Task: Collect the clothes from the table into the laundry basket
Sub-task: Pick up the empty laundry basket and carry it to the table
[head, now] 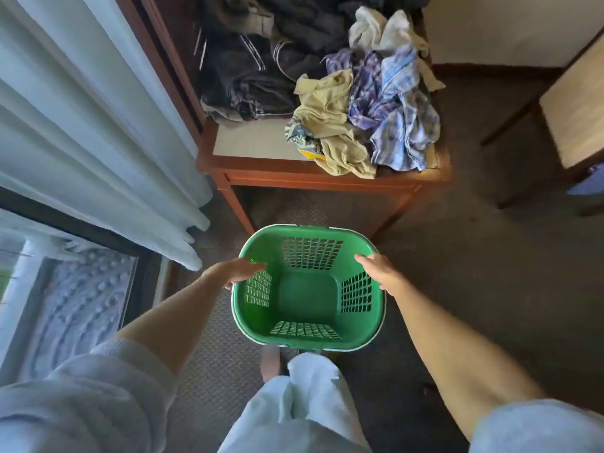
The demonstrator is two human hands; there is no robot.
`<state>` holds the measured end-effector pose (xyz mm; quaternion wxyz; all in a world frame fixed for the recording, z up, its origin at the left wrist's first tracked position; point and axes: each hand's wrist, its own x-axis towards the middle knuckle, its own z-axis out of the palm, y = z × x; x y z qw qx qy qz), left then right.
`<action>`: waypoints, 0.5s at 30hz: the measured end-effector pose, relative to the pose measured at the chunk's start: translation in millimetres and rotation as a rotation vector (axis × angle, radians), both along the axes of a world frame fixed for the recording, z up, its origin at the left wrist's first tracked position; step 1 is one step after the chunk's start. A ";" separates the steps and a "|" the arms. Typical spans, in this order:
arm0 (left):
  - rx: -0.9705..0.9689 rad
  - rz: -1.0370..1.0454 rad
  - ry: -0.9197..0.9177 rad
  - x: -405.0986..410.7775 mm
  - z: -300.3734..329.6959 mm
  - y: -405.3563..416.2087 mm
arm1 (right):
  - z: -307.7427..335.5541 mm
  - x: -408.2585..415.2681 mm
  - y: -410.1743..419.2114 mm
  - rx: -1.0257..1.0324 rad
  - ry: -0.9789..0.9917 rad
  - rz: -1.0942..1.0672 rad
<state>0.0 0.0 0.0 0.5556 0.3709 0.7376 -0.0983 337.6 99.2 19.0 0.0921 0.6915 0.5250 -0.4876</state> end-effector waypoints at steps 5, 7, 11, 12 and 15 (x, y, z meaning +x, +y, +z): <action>-0.015 0.034 0.038 2.8 -53.7 -9.5 | -32.4 22.7 0.2 -0.059 -0.015 -0.102; 0.021 0.075 0.038 -7.8 -106.4 -21.1 | -45.3 32.8 3.2 -0.061 -0.020 -0.126; -0.012 0.168 0.076 -22.9 -186.5 -50.4 | -71.1 51.6 11.4 -0.036 -0.077 -0.206; -0.017 0.193 0.077 -17.0 -186.0 -54.8 | -75.9 54.7 12.2 -0.035 -0.087 -0.214; 0.020 0.303 0.165 7.8 -133.4 -51.0 | -95.6 61.1 11.7 -0.066 -0.063 -0.229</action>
